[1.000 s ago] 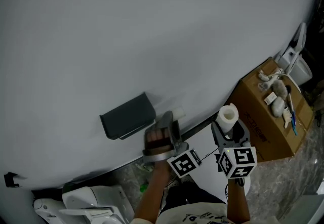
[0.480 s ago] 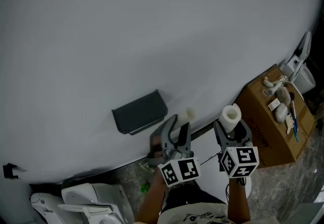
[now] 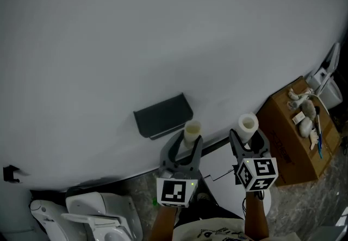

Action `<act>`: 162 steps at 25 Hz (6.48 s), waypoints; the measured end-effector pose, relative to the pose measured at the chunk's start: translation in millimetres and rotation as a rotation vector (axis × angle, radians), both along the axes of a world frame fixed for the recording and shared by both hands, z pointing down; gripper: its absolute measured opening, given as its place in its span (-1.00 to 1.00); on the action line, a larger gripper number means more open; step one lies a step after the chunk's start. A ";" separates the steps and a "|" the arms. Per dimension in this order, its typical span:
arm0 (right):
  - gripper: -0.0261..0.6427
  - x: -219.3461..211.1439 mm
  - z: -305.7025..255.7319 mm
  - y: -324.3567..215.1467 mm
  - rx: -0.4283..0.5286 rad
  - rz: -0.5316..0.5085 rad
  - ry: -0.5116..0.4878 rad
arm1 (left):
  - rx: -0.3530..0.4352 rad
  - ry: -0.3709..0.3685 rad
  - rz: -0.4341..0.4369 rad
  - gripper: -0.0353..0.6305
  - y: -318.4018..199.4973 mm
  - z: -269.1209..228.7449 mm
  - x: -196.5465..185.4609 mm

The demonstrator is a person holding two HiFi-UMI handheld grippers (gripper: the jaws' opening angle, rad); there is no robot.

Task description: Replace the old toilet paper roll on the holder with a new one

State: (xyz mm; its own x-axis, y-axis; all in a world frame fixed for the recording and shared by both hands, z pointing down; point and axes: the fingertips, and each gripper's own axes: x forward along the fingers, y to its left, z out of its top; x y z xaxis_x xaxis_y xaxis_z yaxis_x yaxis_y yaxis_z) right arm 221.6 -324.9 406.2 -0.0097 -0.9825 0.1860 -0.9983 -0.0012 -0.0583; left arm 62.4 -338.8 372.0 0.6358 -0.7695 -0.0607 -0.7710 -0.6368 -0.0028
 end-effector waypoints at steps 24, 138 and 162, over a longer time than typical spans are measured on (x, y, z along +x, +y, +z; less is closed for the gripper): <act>-0.01 -40.4 22.4 -51.7 -0.057 -0.201 0.605 | 0.034 -0.016 -0.183 -0.35 8.7 -12.7 -79.5; -0.83 -145.9 -69.8 -20.3 0.236 -0.299 0.037 | 0.049 0.094 -0.420 -0.35 33.1 -51.1 -193.9; -0.85 -146.7 -71.7 -23.5 0.228 -0.314 0.027 | 0.055 0.077 -0.414 -0.35 28.6 -53.0 -189.2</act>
